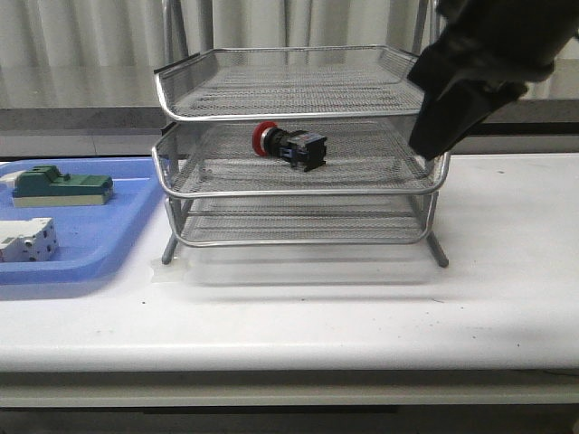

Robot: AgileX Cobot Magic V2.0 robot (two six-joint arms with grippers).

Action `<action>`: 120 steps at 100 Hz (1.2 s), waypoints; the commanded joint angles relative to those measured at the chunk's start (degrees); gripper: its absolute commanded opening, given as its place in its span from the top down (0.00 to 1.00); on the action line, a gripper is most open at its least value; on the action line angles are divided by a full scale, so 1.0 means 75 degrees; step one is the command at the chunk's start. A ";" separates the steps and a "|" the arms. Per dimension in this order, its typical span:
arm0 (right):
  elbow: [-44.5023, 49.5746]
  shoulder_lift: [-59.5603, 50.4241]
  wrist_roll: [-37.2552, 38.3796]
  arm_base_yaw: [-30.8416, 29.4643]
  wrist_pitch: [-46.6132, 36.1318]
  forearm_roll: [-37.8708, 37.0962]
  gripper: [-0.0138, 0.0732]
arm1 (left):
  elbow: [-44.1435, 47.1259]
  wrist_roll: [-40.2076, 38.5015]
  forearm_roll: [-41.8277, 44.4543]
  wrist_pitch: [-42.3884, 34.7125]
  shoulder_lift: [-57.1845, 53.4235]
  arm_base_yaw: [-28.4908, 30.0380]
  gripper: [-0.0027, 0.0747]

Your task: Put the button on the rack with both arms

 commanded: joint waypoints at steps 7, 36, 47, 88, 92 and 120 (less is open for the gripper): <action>-0.0228 -0.0923 0.0786 -0.0198 -0.0063 -0.0484 0.91 | -0.0203 -0.0062 -0.0077 -0.0650 0.0055 0.0004 0.99; 0.0409 -0.2139 0.1165 -0.1170 0.0100 -0.0490 0.91 | -0.0203 -0.0062 -0.0077 -0.0650 0.0055 0.0004 0.99; 0.0976 -0.2740 0.1220 -0.1620 0.0093 -0.0490 0.91 | -0.0203 -0.0062 -0.0077 -0.0650 0.0055 0.0004 0.99; 0.3216 -0.5808 0.1878 -0.2049 -0.0171 -0.0481 0.91 | -0.0203 -0.0062 -0.0077 -0.0650 0.0055 0.0004 0.99; 0.3369 -0.6081 0.1879 -0.2049 -0.0180 -0.0481 0.91 | -0.0203 -0.0062 -0.0077 -0.0650 0.0055 0.0004 0.99; 0.3841 -0.7472 0.1879 -0.2049 0.0240 -0.0469 0.91 | -0.0203 -0.0062 -0.0077 -0.0650 0.0055 0.0004 0.99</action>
